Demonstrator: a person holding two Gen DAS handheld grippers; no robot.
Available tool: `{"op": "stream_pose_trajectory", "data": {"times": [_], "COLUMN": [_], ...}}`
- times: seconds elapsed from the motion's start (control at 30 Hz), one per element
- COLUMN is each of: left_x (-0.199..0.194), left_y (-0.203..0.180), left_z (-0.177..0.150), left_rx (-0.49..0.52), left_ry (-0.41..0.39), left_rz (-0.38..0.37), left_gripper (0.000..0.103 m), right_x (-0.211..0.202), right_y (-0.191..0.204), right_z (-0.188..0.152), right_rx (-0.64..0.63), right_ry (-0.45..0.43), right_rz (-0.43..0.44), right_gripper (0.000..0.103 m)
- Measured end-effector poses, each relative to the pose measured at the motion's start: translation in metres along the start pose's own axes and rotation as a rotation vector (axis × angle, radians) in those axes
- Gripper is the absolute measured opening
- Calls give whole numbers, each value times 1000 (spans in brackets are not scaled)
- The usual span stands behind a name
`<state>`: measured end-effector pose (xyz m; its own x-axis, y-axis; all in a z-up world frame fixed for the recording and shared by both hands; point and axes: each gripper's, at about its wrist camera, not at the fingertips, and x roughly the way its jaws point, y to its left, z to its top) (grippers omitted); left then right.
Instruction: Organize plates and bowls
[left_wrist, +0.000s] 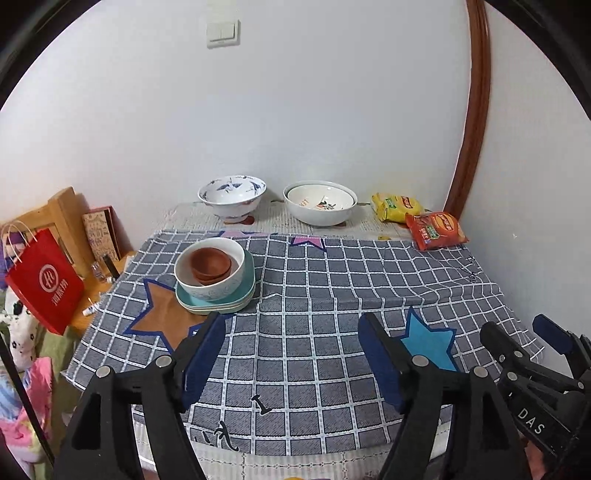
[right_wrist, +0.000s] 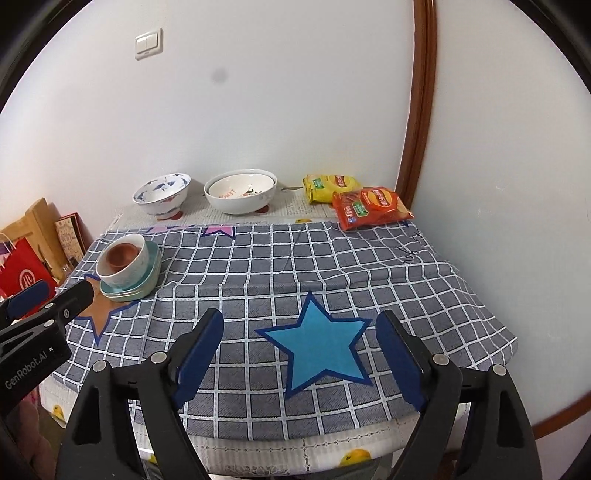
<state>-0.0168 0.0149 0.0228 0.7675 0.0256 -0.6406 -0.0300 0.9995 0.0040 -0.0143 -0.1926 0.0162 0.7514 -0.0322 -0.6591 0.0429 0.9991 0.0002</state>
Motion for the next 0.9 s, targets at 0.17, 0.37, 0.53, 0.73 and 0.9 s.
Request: {"op": "stream_pose_trajectory", "data": {"times": [0.17, 0.37, 0.53, 0.73, 0.9], "left_x": [-9, -15, -16, -15, -14], "left_y": [-1, -3, -5, -7, -8], "left_z": [0, 0, 0, 0, -1], "left_rx": [-5, -4, 1, 6, 5], "left_ry": [-15, -25, -28, -25, -22], "left_rz": [11, 17, 24, 25, 26], "left_gripper": [73, 74, 74, 74, 74], "right_x": [-5, -11, -13, -17, -19], "right_y": [-2, -1, -2, -2, -3], "right_z": [-2, -3, -4, -4, -3], "right_rx": [3, 1, -1, 2, 6], "right_ry": [-9, -26, -31, -42, -49], "right_rz": [2, 3, 0, 1, 1], "right_gripper": [84, 84, 84, 84, 84]}}
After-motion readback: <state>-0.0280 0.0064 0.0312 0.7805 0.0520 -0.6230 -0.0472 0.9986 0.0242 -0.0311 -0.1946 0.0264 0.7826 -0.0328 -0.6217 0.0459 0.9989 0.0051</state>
